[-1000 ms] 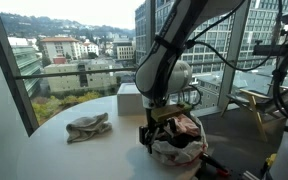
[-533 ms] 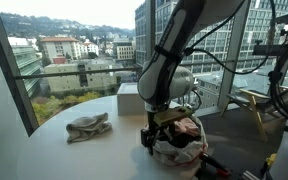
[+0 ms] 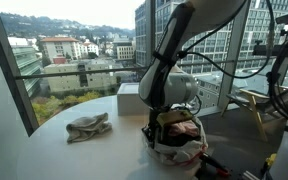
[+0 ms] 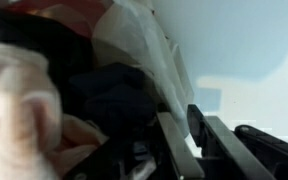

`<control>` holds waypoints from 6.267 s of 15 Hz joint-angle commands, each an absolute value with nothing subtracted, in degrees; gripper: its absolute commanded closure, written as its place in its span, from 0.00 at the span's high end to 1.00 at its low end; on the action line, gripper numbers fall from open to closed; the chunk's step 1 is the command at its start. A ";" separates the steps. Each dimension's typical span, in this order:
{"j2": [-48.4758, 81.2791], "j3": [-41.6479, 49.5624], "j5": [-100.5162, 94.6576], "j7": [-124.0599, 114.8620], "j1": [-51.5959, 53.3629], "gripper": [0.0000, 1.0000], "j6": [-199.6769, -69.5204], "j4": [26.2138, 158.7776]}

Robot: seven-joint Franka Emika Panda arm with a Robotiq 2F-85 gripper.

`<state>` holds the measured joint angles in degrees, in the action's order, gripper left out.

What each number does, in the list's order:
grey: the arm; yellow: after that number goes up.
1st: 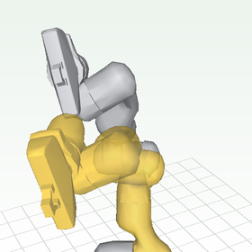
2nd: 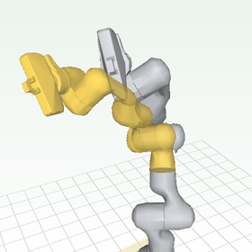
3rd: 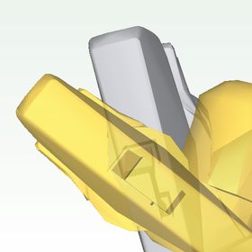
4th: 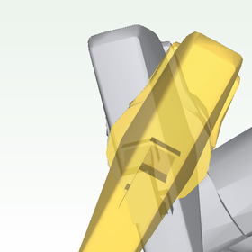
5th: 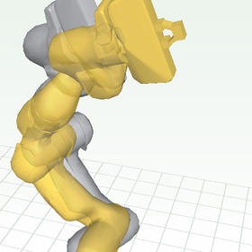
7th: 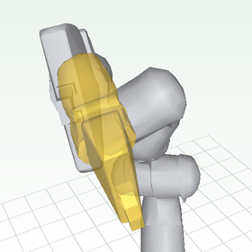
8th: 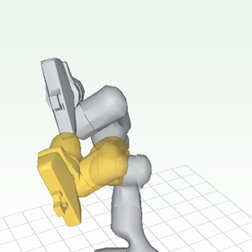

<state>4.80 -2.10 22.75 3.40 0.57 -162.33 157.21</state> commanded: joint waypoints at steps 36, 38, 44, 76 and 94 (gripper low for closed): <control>-21.08 0.12 67.28 55.23 -1.80 0.00 -133.94 156.78; -22.83 0.47 67.52 56.15 -1.03 0.00 -134.15 157.30; -15.75 -1.28 66.94 56.63 1.68 0.00 -136.92 157.45; -24.84 -12.88 1.72 -28.53 -23.99 1.00 -145.67 158.04; -6.62 0.68 -18.84 -38.61 -18.82 1.00 -132.59 155.93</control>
